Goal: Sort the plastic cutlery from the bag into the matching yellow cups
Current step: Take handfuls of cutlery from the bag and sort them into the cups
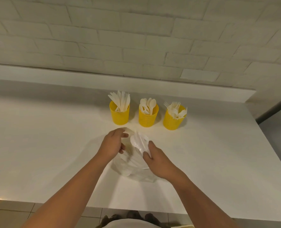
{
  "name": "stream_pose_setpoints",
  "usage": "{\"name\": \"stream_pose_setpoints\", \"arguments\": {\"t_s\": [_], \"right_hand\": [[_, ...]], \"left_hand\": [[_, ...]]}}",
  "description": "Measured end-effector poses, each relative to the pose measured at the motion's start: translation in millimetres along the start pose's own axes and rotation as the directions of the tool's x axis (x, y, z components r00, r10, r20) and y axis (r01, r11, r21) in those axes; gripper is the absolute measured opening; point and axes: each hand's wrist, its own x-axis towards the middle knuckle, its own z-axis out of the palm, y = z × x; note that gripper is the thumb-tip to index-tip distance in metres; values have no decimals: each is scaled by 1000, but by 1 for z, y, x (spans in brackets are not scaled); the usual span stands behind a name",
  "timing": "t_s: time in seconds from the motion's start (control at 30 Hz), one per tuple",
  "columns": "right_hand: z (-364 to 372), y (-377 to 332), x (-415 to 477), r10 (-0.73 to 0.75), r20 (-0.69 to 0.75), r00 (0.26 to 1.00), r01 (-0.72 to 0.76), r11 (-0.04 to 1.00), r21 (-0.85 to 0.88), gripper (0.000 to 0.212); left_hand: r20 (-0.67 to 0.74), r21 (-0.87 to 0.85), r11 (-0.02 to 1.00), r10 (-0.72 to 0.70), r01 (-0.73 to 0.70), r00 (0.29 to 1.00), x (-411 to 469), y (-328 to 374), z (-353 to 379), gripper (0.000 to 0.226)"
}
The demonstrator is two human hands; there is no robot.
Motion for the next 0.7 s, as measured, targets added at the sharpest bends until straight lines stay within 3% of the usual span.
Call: {"name": "stream_pose_setpoints", "arguments": {"t_s": [0.1,0.23,0.33,0.43,0.7], "right_hand": [[-9,-10,-2,50,-122,991,-20,972,236,12],[-27,-28,0,84,-161,983,17,839,544,20],[-36,-35,1,55,-164,985,60,778,625,24],[-39,-37,4,-19,-153,988,117,736,666,30],[-46,-29,4,58,-137,989,92,483,871,29]], "left_hand": [[5,-33,999,-14,14,1000,-3,6,3,38],[-91,124,978,179,-167,980,-19,18,16,33],[-19,35,963,268,-267,963,-29,35,29,17],[67,-61,953,302,-298,951,-38,52,45,16],[19,-255,937,254,-241,967,-33,57,61,22]]}}
